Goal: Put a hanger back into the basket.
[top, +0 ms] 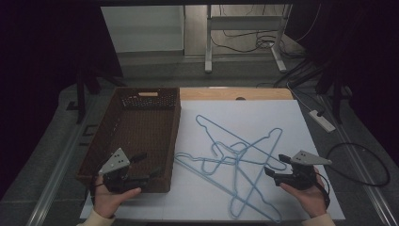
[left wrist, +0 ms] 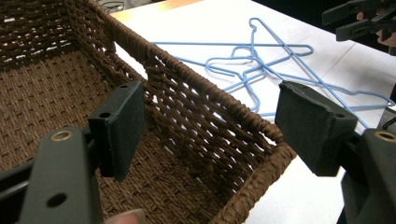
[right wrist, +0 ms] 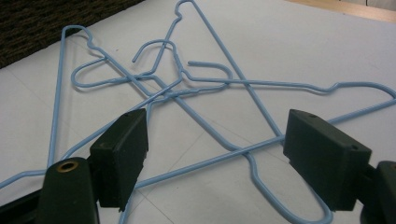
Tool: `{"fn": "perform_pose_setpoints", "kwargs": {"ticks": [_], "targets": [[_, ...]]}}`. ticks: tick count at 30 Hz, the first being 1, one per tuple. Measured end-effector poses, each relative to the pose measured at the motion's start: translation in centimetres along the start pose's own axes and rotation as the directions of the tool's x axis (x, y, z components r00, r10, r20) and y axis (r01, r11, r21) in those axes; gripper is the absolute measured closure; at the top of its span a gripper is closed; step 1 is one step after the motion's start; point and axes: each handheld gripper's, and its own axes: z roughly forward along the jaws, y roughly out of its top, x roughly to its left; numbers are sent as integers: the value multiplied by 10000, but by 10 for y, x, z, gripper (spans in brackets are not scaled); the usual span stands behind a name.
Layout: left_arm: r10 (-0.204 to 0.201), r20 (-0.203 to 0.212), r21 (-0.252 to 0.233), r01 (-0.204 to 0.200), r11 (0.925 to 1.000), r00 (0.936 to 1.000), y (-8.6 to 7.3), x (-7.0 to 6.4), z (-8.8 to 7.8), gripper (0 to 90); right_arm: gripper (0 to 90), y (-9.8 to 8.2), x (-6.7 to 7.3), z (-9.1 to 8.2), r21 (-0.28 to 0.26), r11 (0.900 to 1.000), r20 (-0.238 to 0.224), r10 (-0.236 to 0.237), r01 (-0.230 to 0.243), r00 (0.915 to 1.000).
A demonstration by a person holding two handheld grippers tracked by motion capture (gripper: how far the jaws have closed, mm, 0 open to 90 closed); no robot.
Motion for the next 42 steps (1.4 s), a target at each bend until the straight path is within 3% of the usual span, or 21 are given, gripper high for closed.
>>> {"fn": "perform_pose_setpoints", "kwargs": {"ticks": [24,34,42], "targets": [[73,1,82,-73,9999,10000,1,0,-2,260,238,13,7,2,258,9994,-19,-209,210,9998],[141,139,178,-143,9997,9998,5,1,2,260,245,31,6,11,830,9957,-296,-380,404,9988],[180,237,270,-187,9995,9996,5,0,5,261,263,48,8,31,1610,9838,-519,-711,786,9961]]}}
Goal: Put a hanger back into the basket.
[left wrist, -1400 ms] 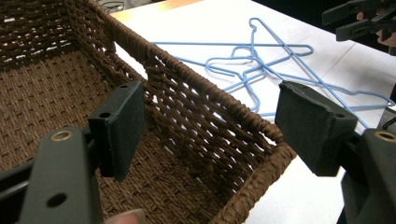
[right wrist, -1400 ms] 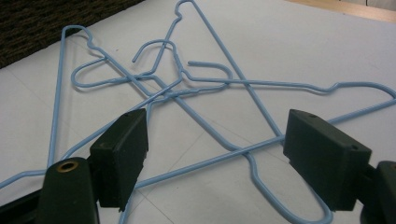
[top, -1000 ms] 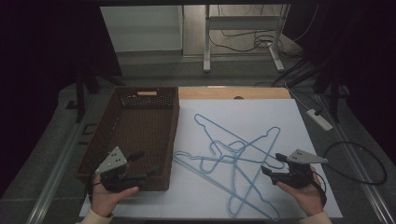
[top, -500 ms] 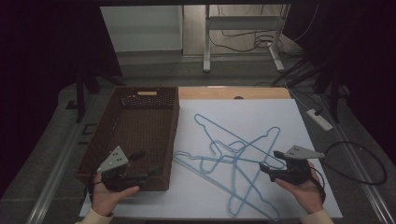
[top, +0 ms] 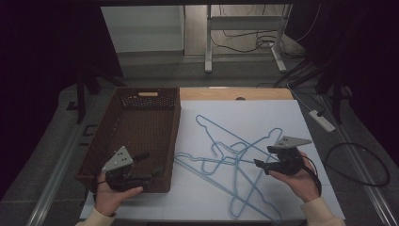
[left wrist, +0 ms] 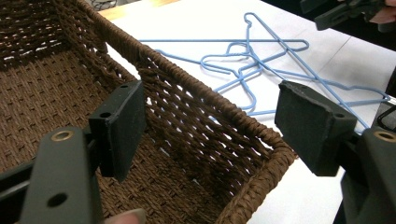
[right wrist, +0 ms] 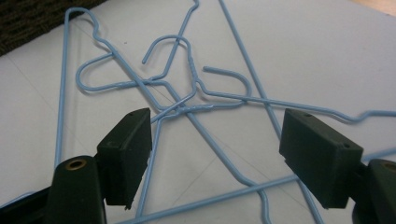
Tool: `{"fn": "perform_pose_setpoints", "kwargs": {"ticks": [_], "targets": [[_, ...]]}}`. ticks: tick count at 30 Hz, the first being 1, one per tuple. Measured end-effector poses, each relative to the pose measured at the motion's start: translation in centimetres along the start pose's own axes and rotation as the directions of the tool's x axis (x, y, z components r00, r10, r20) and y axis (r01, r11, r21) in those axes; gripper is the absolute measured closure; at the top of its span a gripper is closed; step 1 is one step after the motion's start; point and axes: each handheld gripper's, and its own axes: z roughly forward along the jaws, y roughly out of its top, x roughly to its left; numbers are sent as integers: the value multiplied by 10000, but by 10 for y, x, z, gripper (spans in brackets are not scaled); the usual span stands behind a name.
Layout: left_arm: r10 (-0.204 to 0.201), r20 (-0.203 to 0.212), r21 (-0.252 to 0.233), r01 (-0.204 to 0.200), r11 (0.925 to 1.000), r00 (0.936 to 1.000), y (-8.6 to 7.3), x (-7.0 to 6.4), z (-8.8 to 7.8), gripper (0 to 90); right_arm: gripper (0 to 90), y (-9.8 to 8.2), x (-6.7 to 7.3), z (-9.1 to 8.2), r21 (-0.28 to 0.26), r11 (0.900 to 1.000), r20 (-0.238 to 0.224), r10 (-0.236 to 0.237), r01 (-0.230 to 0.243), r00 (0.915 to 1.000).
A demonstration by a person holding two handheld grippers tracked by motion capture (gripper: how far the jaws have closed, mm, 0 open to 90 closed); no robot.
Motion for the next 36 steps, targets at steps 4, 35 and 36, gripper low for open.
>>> {"fn": "perform_pose_setpoints", "kwargs": {"ticks": [4,35,36], "targets": [[-18,21,24,18,10000,10000,0,0,1,261,270,9,0,11,382,9991,-40,-208,209,9998],[45,189,314,-51,9995,9998,-2,0,7,263,408,57,7,111,3020,9422,-860,-1246,1450,9885],[65,212,305,-71,9995,9998,-2,0,7,263,414,58,7,114,3095,9387,-882,-1306,1517,9875]]}}
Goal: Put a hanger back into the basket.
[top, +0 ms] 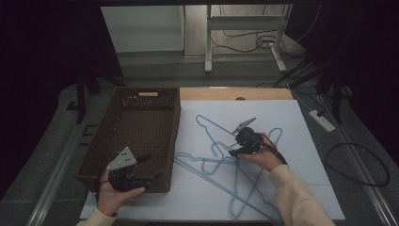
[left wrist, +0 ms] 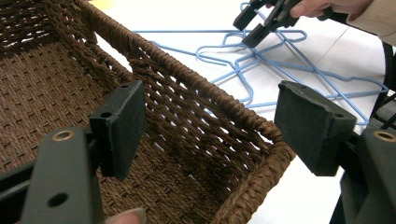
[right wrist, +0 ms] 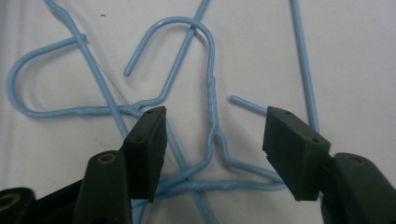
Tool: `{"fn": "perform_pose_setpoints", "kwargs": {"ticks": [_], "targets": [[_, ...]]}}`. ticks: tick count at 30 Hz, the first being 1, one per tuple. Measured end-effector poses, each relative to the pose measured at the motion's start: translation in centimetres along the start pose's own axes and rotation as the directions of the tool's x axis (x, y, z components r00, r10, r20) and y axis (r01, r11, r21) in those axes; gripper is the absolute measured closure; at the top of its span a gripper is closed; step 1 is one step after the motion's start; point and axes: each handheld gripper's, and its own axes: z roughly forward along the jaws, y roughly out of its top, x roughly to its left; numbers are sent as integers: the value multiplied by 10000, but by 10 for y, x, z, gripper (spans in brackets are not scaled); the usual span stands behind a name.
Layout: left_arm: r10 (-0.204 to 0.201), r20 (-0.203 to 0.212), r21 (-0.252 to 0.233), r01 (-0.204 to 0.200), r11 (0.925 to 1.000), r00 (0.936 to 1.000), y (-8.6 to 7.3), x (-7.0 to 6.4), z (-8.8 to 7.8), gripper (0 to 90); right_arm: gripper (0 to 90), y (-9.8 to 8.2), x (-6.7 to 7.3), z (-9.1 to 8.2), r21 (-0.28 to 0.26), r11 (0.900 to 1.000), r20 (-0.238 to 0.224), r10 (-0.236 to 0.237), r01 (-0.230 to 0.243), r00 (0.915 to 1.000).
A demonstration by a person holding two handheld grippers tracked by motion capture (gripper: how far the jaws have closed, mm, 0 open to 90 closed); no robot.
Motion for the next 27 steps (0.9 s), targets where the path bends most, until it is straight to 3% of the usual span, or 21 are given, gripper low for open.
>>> {"fn": "perform_pose_setpoints", "kwargs": {"ticks": [8,14,20,27], "targets": [[27,38,-54,-27,10000,10000,0,0,-1,263,523,8,0,16,569,9981,-44,-254,256,9997],[-1,175,-106,3,9999,9998,2,-1,-1,263,687,9,0,21,838,9951,-39,-527,528,9986],[45,119,-86,-44,10000,9999,2,-1,-1,263,799,10,1,22,1009,9927,-339,-638,669,9974],[44,97,-129,-42,9999,9999,3,-1,-2,263,862,14,6,20,1087,9907,99,-840,824,9964]]}}
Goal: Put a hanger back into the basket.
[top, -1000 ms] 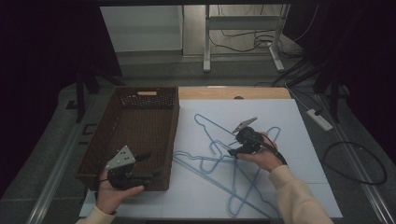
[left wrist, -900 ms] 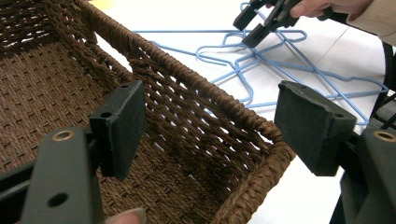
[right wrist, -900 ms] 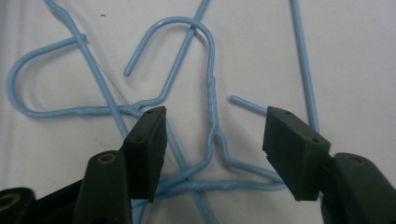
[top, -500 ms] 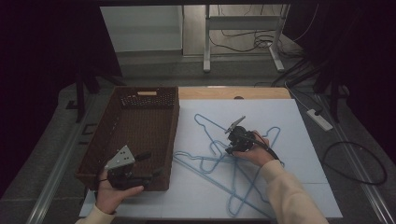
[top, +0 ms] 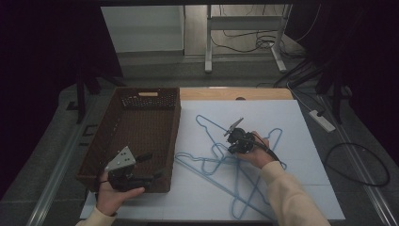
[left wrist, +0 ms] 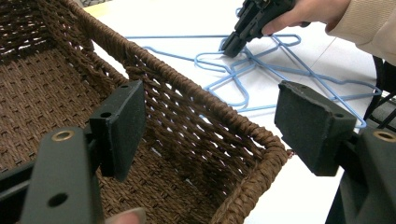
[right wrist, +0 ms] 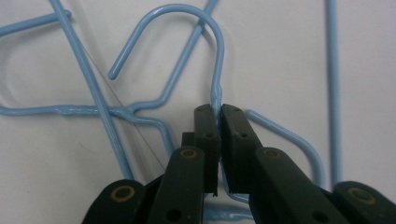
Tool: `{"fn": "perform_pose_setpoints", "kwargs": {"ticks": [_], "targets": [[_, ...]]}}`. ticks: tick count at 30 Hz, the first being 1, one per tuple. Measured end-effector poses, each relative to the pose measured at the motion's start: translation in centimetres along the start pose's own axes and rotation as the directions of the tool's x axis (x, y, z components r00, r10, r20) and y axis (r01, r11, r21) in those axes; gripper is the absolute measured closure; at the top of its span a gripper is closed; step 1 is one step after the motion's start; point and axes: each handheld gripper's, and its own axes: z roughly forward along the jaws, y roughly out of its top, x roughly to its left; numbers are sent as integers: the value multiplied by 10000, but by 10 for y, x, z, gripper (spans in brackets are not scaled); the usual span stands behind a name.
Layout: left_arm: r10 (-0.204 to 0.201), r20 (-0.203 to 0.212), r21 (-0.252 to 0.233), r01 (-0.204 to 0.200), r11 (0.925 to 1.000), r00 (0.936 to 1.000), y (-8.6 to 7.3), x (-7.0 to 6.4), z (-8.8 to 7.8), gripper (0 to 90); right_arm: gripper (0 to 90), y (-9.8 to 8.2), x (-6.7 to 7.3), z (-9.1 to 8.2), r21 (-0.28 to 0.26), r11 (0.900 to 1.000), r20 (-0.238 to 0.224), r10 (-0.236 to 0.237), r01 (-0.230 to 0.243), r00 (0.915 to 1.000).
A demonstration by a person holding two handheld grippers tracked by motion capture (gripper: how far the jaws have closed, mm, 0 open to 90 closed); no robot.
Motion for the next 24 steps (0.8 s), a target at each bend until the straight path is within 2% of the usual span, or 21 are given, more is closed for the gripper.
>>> {"fn": "perform_pose_setpoints", "kwargs": {"ticks": [5,11,17,24], "targets": [[-3,-9,-28,3,10000,10000,0,0,0,263,865,-3,0,-10,-211,9998,183,65,-61,9998],[18,0,-31,-18,10000,10000,1,-1,0,263,867,-7,-2,-31,-859,9956,382,400,-366,9985],[46,13,-40,-46,10000,10000,3,-3,0,263,869,-17,-7,-59,-1866,9800,839,860,-691,9928],[97,56,-63,-97,9999,9999,5,-5,1,263,869,-29,-9,-86,-2855,9511,793,1458,-1176,9861]]}}
